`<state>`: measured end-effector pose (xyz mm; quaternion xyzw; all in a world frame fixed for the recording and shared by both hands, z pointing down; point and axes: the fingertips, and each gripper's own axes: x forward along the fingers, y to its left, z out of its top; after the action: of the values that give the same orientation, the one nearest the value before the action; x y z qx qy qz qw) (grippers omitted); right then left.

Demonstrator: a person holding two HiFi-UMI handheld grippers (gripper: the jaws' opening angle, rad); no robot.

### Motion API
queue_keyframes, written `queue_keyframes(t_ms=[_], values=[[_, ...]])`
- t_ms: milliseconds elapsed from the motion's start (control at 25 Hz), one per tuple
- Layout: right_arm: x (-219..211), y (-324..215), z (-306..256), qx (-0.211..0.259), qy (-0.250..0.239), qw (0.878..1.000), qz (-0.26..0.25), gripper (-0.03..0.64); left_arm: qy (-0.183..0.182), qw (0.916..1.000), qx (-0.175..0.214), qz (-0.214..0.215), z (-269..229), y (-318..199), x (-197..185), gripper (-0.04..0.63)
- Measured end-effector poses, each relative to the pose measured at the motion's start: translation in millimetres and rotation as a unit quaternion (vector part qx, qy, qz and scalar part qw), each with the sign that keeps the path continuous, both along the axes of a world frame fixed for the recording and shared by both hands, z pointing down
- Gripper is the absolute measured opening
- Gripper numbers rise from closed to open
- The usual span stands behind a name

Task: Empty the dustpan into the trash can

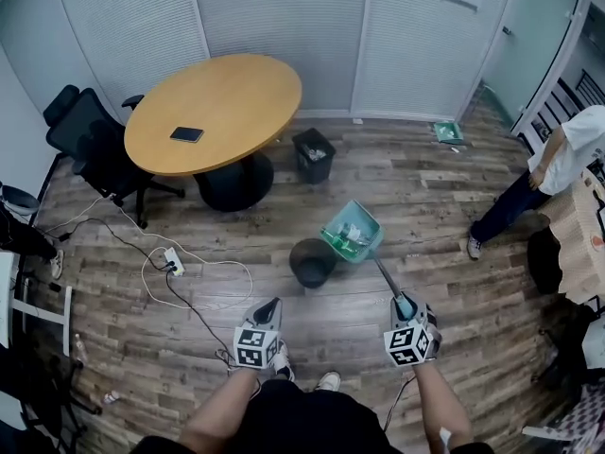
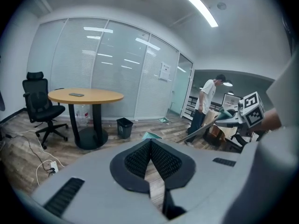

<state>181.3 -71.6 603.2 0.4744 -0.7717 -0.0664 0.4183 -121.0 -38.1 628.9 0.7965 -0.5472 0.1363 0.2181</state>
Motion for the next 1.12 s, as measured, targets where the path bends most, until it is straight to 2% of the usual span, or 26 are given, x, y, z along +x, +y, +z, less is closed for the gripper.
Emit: queue_keyframes(t_ms=[360,600,760,1000,1120], values=[[-21.8,8.5,-1.0,0.016,0.065,0.994,-0.082,0.103,0.002,0.9993,-0.014,-0.036,9.0,16.1,-22.5,0.021],[-43.1,12.8,6.8,0.028,0.126,0.981,-0.144,0.107,0.007,0.9993,-0.008,-0.035,8.9,19.3,-21.1,0.021],[-59.0,15.0,9.7,0.035,0.174,0.963,-0.201,0.109,0.011,0.9992,-0.011,-0.037,16.1,25.1,-22.5,0.021],[-84.5,10.7,5.1,0.040,0.240,0.929,-0.280,0.109,0.010,0.9991,-0.014,-0.038,17.0,27.4,-27.9,0.021],[-96.5,10.1,5.9,0.047,0.272,0.907,-0.319,0.110,0.009,0.9991,-0.011,-0.041,16.6,28.8,-30.6,0.021]])
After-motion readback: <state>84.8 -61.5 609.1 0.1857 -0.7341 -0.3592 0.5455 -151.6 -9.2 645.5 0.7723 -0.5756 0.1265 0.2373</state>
